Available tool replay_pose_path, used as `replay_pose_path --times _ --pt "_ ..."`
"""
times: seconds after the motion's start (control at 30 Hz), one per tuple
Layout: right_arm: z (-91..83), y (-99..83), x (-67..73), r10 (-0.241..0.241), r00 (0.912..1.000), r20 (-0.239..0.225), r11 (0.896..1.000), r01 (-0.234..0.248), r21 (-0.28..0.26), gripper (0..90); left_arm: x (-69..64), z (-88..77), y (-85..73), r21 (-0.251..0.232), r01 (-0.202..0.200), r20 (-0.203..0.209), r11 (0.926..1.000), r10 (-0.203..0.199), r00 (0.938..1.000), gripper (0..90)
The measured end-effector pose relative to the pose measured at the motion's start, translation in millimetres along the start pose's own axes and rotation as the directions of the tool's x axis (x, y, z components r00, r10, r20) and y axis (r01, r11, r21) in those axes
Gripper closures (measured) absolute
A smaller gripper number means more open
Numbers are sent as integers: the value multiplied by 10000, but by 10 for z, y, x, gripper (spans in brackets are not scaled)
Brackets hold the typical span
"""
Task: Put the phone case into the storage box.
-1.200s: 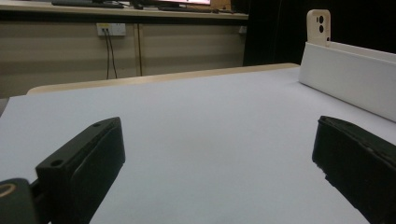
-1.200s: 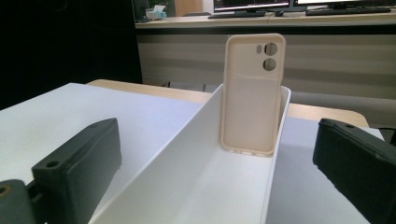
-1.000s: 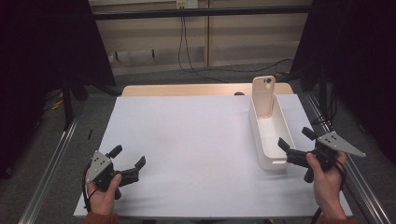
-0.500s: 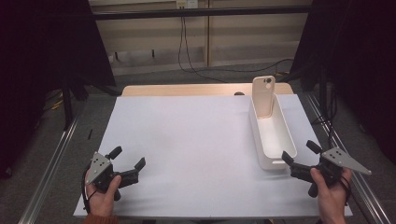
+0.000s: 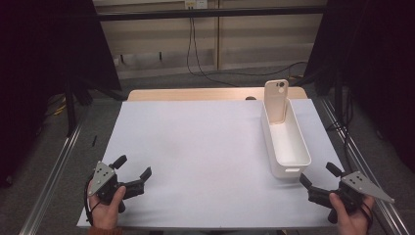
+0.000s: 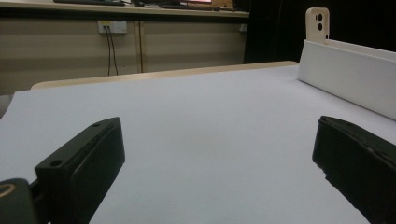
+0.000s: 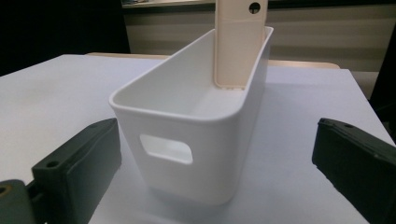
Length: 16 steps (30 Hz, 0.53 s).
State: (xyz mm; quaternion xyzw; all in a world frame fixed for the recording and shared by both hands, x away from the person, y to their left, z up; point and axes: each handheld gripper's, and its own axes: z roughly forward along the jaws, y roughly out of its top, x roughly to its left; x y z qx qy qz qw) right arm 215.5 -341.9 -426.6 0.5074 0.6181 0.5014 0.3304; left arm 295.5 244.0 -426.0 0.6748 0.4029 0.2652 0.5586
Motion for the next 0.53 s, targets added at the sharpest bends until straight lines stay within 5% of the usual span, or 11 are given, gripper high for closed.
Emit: replay_pose_path --times 0.3,0.53 --pt "-184 -190 34 186 9995 242 9998 -187 65 8 2 5 -4 29 -35 -1 10000 35 10000 24" --pt "-170 -204 9 269 9994 219 9996 -269 14 7 -3 27 -9 125 -72 17 9999 72 10000 24"
